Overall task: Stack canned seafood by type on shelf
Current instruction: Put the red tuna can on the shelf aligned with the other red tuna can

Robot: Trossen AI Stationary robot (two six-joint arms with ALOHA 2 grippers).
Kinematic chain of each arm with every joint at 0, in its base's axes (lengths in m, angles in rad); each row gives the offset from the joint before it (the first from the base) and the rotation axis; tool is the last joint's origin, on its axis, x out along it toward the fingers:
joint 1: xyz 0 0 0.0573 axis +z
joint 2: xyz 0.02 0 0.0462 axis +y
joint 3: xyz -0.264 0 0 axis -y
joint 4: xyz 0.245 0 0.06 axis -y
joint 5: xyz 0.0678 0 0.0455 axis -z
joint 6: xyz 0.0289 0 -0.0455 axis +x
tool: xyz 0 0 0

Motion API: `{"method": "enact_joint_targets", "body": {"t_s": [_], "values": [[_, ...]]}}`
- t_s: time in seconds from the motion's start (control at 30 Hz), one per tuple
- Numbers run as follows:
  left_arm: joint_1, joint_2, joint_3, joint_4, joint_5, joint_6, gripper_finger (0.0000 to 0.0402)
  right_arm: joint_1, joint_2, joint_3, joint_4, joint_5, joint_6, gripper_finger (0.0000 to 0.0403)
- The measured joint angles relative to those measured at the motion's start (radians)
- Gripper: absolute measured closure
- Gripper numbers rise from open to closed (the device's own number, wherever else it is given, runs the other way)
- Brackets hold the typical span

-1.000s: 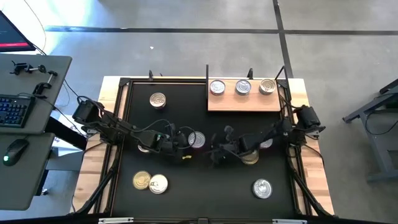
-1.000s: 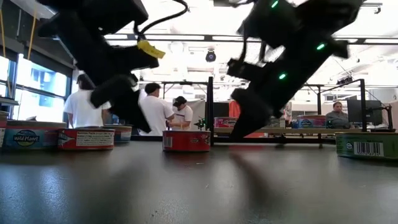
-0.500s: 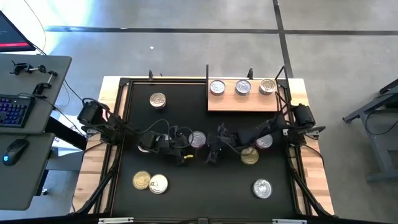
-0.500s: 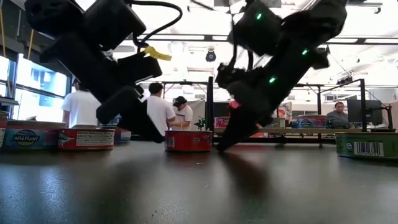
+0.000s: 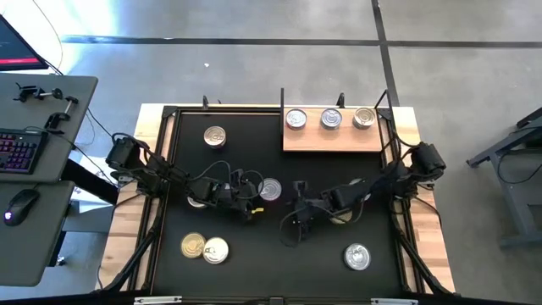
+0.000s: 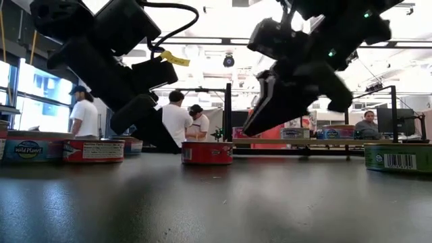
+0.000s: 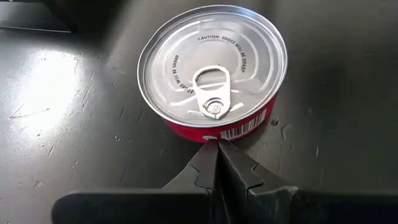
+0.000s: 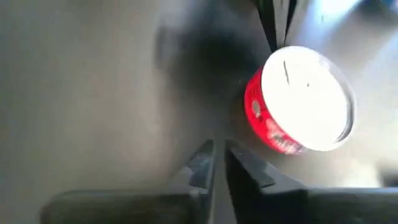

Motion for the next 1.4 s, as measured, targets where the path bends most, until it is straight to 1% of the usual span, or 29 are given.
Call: {"method": "enact_joint_targets", "body": {"t_s": [0.2,0.27,0.33,0.4,0.47,0.53,0.7,0.73,0.87,0.97,1.13,1.4], "values": [[0.013,0.000,0.000,-0.030,0.000,0.009,0.0399,-0.039,0.056,-0.002,0.107,0.002,-0.391,0.0266],[0.021,0.000,0.000,-0.032,-0.001,0.012,0.0399,-0.053,0.080,-0.003,0.160,0.006,-0.465,0.0248],[0.032,0.000,0.000,-0.033,-0.001,0.026,0.0399,-0.067,0.099,-0.003,0.187,0.007,-0.520,0.0243],[0.041,0.000,-0.001,-0.032,-0.002,0.043,0.0399,-0.084,0.118,-0.003,0.199,0.017,-0.548,0.0250],[0.053,-0.001,-0.010,-0.013,-0.002,0.060,0.0399,-0.098,0.130,-0.003,0.195,0.019,-0.560,0.0269],[0.062,-0.001,-0.019,-0.001,-0.002,0.063,0.0399,-0.105,0.137,-0.002,0.200,0.026,-0.559,0.0297],[0.072,-0.001,-0.045,0.047,-0.002,0.063,0.0399,-0.104,0.150,0.003,0.204,0.069,-0.558,0.0384],[0.072,-0.001,-0.045,0.047,-0.002,0.063,0.0399,-0.100,0.150,0.002,0.202,0.071,-0.556,0.0392],[0.065,-0.001,-0.045,0.050,-0.001,0.063,0.0399,-0.065,0.148,0.010,0.167,0.140,-0.517,0.0390],[0.058,-0.001,-0.045,0.051,-0.001,0.062,0.0399,-0.036,0.122,0.027,0.077,0.142,-0.443,0.0399],[0.055,-0.001,-0.045,0.058,-0.001,0.060,0.0399,0.020,0.058,0.032,-0.074,0.184,-0.316,0.0401],[0.055,-0.001,-0.045,0.065,-0.001,0.060,0.0399,0.085,-0.077,0.031,-0.293,0.350,-0.130,0.0402]]}}
